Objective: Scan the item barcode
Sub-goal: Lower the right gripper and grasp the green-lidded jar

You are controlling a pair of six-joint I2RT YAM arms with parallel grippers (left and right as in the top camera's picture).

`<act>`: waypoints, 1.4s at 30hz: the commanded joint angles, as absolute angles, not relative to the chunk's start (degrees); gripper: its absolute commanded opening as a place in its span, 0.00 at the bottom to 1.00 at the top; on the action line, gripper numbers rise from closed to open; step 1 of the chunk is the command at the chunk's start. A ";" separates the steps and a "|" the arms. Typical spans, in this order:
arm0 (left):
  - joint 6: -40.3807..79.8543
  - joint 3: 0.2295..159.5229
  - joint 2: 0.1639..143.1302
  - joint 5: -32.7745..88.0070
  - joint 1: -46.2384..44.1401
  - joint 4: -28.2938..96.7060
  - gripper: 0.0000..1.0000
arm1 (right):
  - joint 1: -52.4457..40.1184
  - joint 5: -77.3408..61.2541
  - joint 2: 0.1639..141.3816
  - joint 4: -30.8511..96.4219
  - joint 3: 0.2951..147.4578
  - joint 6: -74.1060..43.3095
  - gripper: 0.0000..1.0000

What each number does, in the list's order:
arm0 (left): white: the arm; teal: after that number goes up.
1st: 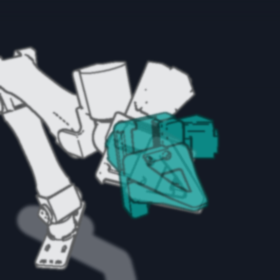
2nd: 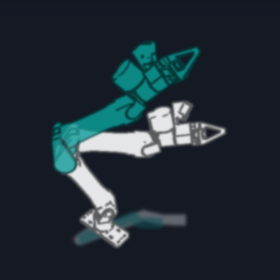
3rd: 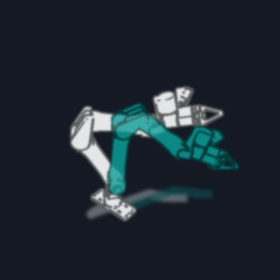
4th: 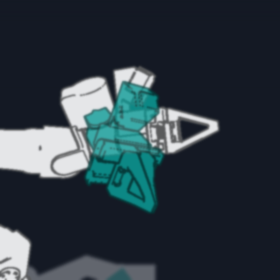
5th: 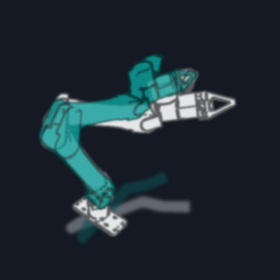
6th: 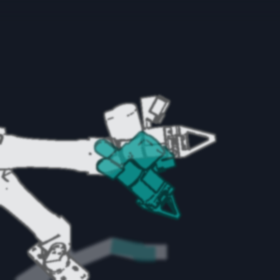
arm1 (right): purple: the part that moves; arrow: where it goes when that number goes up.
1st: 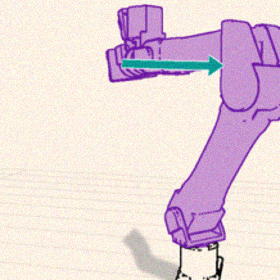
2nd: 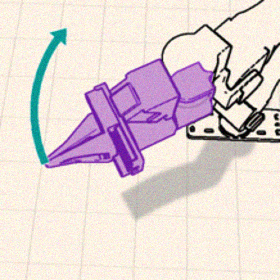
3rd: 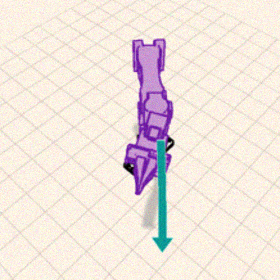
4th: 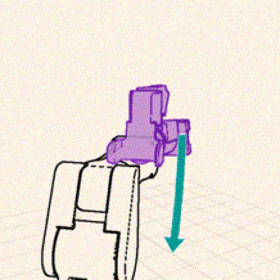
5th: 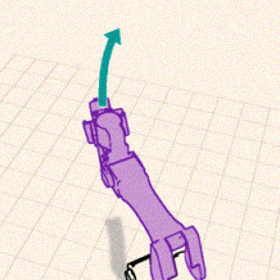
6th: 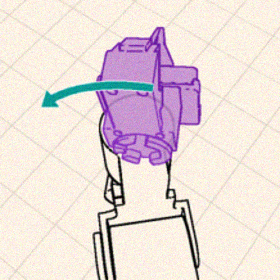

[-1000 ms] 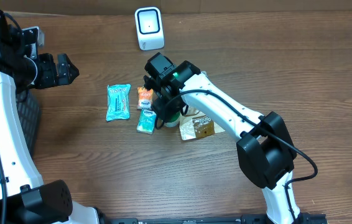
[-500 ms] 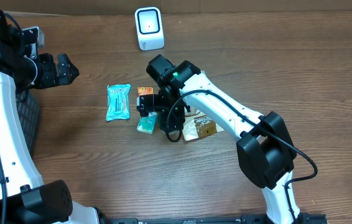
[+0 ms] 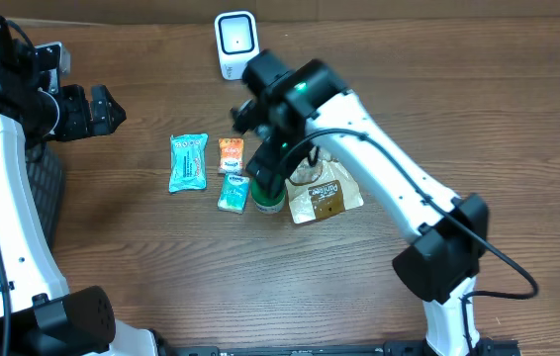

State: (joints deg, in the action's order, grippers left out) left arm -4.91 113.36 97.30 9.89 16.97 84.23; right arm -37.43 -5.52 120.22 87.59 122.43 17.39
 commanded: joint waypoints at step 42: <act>-6.00 114.08 97.08 10.55 16.86 84.12 0.99 | -39.31 -7.79 119.20 61.73 97.54 -16.62 0.56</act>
